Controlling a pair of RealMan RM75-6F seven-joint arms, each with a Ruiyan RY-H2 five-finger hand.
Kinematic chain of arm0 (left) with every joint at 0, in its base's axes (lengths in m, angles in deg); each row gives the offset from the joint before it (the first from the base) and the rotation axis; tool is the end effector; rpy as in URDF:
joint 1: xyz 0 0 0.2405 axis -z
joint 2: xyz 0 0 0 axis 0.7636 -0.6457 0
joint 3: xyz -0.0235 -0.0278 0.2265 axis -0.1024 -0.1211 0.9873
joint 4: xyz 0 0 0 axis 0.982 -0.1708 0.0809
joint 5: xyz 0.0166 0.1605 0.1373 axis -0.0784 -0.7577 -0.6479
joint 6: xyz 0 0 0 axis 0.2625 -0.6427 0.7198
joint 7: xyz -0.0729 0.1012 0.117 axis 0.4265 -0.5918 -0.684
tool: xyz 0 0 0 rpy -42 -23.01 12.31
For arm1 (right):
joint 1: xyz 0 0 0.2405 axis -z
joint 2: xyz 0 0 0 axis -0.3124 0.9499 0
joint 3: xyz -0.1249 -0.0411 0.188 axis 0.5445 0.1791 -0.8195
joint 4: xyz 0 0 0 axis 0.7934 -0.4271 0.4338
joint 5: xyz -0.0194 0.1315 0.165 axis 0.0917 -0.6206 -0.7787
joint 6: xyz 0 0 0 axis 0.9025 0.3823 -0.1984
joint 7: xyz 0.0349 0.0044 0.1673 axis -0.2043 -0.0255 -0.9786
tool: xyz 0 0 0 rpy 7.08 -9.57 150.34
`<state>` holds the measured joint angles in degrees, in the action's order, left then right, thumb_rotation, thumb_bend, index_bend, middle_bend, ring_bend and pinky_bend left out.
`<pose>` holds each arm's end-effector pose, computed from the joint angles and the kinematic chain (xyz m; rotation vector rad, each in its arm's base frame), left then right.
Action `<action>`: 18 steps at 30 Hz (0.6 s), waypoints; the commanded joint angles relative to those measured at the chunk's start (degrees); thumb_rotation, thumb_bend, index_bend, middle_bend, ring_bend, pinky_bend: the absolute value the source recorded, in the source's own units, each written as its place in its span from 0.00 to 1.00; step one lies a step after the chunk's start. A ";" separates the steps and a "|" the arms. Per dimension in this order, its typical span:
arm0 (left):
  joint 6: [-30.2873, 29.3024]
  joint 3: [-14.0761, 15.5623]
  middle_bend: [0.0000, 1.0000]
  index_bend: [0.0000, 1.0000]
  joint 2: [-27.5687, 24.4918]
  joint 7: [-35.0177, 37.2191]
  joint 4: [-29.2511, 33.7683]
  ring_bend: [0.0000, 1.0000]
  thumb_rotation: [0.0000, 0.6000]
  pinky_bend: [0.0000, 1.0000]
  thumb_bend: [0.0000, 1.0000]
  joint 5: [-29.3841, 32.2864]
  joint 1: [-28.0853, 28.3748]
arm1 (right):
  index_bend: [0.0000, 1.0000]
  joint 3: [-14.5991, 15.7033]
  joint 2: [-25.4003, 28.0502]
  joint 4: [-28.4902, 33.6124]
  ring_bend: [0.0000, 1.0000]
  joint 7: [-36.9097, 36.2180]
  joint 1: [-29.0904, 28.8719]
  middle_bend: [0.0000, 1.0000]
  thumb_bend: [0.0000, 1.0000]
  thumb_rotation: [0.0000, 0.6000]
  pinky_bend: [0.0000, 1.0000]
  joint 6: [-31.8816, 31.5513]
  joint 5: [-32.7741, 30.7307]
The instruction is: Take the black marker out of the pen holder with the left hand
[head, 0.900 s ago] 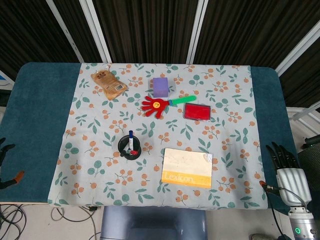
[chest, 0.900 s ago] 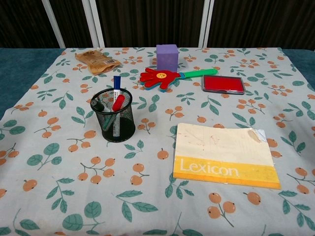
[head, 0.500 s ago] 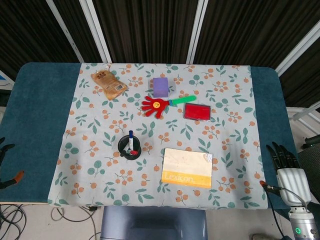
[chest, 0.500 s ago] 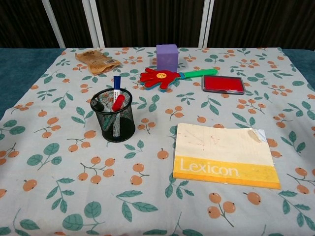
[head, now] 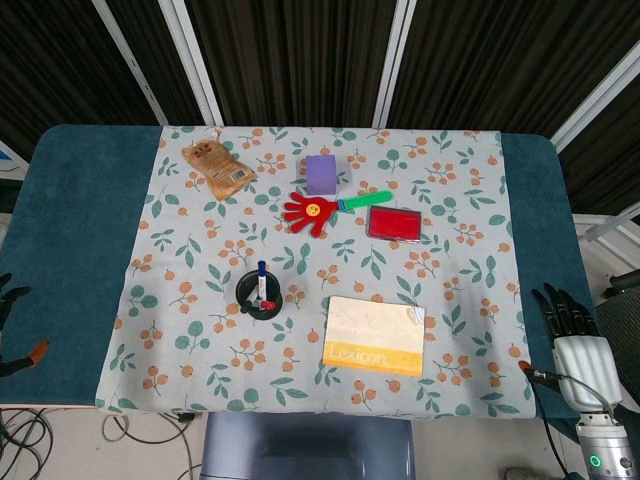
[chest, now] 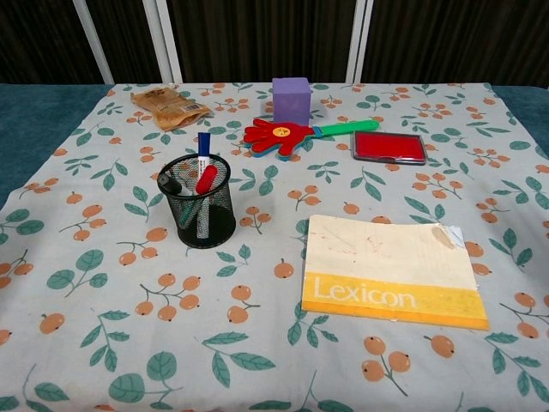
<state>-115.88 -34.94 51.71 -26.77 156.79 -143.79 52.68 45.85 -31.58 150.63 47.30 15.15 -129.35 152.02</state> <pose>-0.2913 0.1988 0.1612 -1.2601 -0.9621 -0.8371 -0.2618 -0.1974 0.1359 1.3998 -0.8010 0.9233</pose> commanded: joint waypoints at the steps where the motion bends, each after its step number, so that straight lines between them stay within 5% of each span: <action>1: 0.13 -0.11 0.06 0.22 0.14 0.79 -0.69 0.00 1.00 0.00 0.18 -0.46 0.25 | 0.01 -0.01 -0.01 0.01 0.00 0.01 0.00 0.00 0.03 1.00 0.15 -0.01 0.00; 12: -0.09 0.19 0.06 0.23 -0.35 11.48 -4.09 0.00 1.00 0.00 0.18 -7.88 2.21 | 0.01 0.07 -0.25 -0.14 0.00 0.43 -0.21 0.00 0.03 1.00 0.15 0.66 -0.32; 18: 4.85 -1.52 0.06 0.23 -3.10 14.61 -3.64 0.00 1.00 0.00 0.18 -10.38 7.56 | 0.01 0.11 -0.40 -0.20 0.00 0.70 -0.26 0.00 0.03 1.00 0.15 0.75 -0.30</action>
<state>-113.02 -35.66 49.87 -12.16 152.86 -153.09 58.20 45.96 -31.97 150.44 47.99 14.89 -128.61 151.72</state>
